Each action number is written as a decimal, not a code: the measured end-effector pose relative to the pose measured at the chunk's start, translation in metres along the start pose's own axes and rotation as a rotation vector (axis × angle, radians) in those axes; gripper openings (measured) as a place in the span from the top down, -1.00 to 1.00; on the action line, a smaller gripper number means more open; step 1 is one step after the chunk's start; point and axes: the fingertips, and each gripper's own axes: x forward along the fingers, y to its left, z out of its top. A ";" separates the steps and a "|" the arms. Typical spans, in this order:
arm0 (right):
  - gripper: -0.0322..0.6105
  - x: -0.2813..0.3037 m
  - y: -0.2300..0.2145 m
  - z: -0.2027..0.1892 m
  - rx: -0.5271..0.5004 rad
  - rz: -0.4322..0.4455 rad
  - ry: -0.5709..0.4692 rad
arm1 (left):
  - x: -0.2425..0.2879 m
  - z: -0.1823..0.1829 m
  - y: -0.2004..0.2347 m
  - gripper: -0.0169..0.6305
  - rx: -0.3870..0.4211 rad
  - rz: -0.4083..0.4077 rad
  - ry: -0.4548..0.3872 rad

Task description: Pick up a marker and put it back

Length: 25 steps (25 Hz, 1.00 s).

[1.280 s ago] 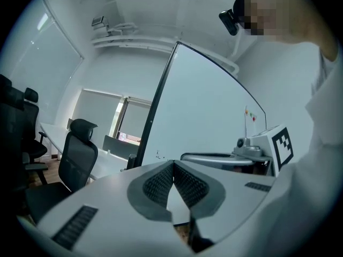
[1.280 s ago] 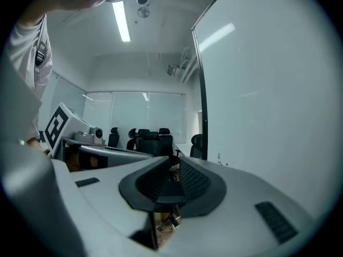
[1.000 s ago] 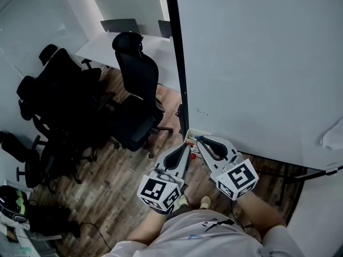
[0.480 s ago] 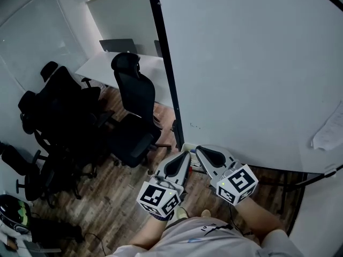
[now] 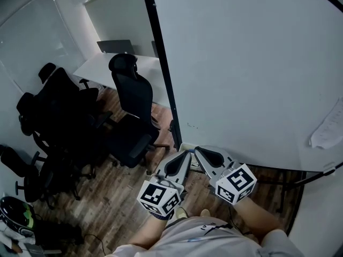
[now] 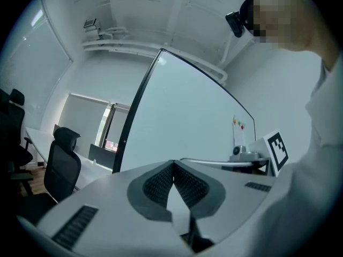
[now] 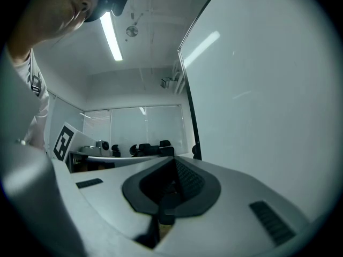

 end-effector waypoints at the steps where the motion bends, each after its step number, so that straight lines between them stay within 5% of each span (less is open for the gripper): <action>1: 0.86 0.001 0.001 0.000 0.001 0.001 0.001 | 0.000 0.000 0.000 0.91 0.000 -0.001 0.001; 25: 0.86 0.010 0.008 -0.012 0.005 0.002 0.030 | -0.005 -0.006 0.009 0.91 -0.010 -0.002 0.013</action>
